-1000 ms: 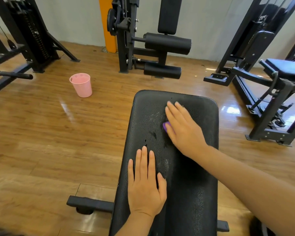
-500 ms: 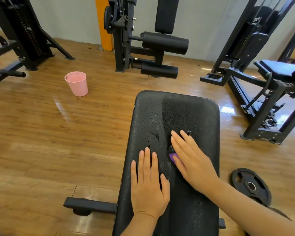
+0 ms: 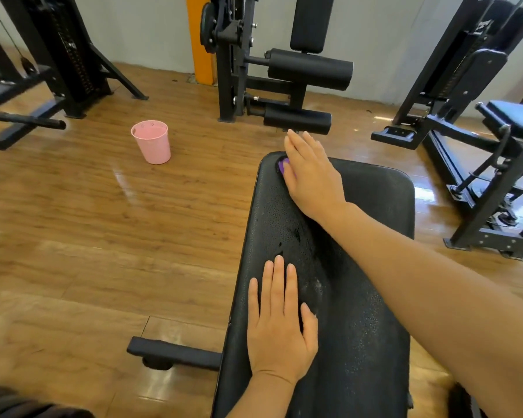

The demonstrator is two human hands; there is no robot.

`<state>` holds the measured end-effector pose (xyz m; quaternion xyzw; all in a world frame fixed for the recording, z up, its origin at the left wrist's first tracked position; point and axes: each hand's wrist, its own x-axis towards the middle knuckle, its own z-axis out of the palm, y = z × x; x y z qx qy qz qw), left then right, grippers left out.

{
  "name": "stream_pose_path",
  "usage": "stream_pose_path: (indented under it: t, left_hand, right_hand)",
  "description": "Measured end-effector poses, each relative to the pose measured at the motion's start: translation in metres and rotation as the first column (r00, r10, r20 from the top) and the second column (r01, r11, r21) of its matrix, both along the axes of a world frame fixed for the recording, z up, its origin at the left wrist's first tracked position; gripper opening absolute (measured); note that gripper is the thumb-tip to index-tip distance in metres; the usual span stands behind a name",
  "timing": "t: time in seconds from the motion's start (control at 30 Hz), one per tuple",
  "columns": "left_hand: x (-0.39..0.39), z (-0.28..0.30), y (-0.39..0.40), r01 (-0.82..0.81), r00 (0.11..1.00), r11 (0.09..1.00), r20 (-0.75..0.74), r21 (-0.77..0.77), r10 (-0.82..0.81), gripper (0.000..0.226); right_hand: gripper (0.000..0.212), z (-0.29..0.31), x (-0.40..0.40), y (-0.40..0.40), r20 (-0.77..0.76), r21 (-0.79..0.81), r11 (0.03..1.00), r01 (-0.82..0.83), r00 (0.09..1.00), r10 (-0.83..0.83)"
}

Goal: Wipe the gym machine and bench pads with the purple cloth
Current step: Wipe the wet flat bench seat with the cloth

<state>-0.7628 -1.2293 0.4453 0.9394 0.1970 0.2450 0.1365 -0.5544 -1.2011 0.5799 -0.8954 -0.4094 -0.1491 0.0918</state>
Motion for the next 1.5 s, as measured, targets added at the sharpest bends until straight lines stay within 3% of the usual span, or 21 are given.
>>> stream_pose_path:
  t: [0.1,0.33,0.53,0.8,0.97,1.1,1.23,1.5]
  left_hand:
    - [-0.001,0.0,0.0,0.003,1.0,1.0,0.001,-0.01,-0.003,0.062]
    - [0.001,0.0,0.0,-0.015,0.999,1.0,0.04,-0.012,0.016,0.062]
    - [0.0,0.0,-0.002,-0.021,0.998,0.999,0.064,-0.049,0.024,0.059]
    - [-0.001,-0.001,-0.001,-0.001,0.996,0.997,0.093,-0.074,0.008,0.058]
    - [-0.001,0.0,0.0,-0.017,0.996,0.996,0.085,-0.083,0.024,0.059]
    - [-0.002,-0.002,-0.002,-0.012,0.996,0.997,0.087,-0.07,0.018,0.06]
    - [-0.002,-0.001,-0.002,0.005,0.996,0.998,0.086,-0.064,0.0,0.062]
    - [-0.003,0.0,0.0,-0.004,1.0,0.999,0.03,-0.053,0.005,0.065]
  right_hand:
    - [0.054,-0.004,-0.01,-0.02,-0.053,0.01,0.996,-0.094,0.994,0.094]
    - [0.055,-0.03,-0.023,-0.124,-0.077,-0.243,0.902,-0.357,0.934,0.349]
    - [0.056,-0.015,-0.005,-0.103,-0.009,-0.319,0.847,-0.425,0.895,0.446]
    - [0.054,0.01,0.005,0.024,-0.069,-0.173,0.923,-0.343,0.939,0.336]
    - [0.058,0.008,0.01,-0.042,-0.097,-0.153,0.905,-0.398,0.917,0.387]
    - [0.055,-0.012,0.007,-0.113,-0.087,-0.124,0.949,-0.289,0.956,0.28]
    - [0.057,-0.023,-0.003,-0.122,-0.118,-0.056,0.978,-0.201,0.974,0.193]
    - [0.054,0.006,0.006,0.027,-0.08,-0.059,0.971,-0.233,0.97,0.228]
